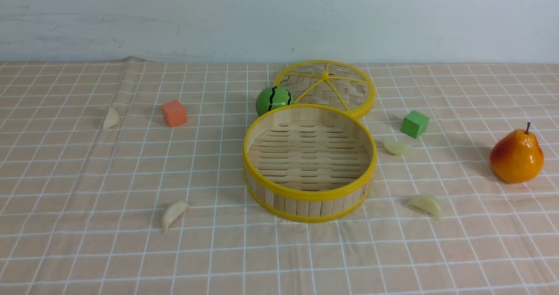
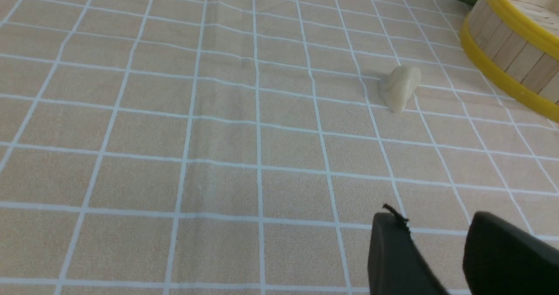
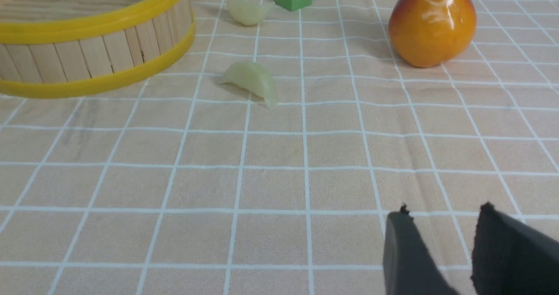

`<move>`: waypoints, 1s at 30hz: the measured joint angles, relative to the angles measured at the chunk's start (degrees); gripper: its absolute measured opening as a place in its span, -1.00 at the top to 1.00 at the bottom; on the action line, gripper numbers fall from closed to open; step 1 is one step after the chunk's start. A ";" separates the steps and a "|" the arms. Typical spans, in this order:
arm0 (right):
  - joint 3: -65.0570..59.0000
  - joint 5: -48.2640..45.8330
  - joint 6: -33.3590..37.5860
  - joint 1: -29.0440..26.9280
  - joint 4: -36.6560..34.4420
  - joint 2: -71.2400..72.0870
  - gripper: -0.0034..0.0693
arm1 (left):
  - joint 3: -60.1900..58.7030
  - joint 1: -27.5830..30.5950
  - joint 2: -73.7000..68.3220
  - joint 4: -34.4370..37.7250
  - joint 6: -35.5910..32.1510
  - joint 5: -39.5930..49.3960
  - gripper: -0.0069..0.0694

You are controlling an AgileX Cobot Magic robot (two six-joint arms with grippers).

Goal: Put the dumplings into the steamer on the table with the brown tablecloth.
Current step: 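Reach for and grasp a dumpling on the table with the left gripper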

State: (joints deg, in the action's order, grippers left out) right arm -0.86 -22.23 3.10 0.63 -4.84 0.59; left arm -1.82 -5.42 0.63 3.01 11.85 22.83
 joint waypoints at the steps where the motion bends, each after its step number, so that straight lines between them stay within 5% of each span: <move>1: 0.00 0.00 0.00 0.00 0.00 0.00 0.25 | 0.00 0.00 0.00 -0.29 -0.18 0.00 0.19; 14: -0.07 1.35 0.05 0.00 3.43 0.00 0.25 | 0.00 0.00 0.00 -3.01 -1.25 -4.65 0.19; 18: -0.67 9.51 0.05 0.00 3.97 0.00 0.25 | 0.00 0.00 0.00 -3.01 -1.29 -14.93 0.19; 27: -0.67 53.63 -1.06 0.00 4.16 0.00 0.25 | 0.00 0.00 0.00 -4.15 0.32 -43.75 0.19; 30: -0.67 58.28 -2.05 0.00 4.16 0.00 0.25 | 0.00 0.00 0.00 -4.21 3.60 -49.84 0.19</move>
State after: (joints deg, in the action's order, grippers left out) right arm -1.53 36.04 1.04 0.63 -0.68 0.59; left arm -1.82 -5.42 0.63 -1.20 15.44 -27.01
